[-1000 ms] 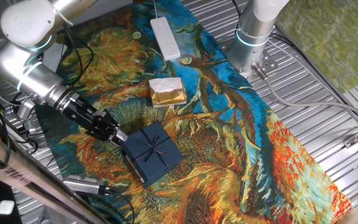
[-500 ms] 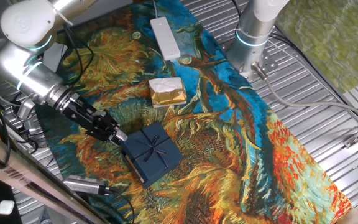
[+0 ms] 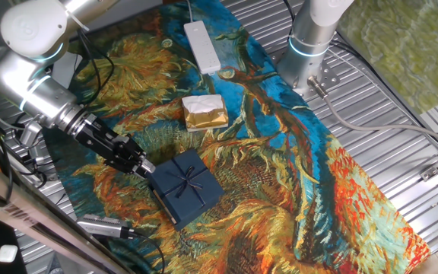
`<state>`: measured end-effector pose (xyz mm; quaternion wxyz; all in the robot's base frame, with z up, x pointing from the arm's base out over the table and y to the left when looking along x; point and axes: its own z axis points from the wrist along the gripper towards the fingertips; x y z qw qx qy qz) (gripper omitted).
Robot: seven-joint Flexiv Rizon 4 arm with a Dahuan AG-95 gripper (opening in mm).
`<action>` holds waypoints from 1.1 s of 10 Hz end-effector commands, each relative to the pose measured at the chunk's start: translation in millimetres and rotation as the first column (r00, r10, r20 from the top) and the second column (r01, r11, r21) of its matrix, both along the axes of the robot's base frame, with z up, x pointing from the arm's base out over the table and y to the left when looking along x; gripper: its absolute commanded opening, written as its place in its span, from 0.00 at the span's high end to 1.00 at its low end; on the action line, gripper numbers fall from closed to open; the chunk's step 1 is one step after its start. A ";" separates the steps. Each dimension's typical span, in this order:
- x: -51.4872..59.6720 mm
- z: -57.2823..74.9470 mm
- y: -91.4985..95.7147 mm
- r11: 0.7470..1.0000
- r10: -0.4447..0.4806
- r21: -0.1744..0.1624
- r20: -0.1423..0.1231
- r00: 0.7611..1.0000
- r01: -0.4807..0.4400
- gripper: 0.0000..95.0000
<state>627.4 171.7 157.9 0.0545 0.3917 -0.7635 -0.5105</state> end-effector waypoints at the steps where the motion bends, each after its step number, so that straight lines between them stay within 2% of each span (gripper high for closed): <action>1: -0.2 -0.3 0.1 1.000 0.003 -0.001 0.007 1.000 -0.003 1.00; 11: 0.8 0.0 0.3 1.000 0.017 0.006 0.025 1.000 -0.017 1.00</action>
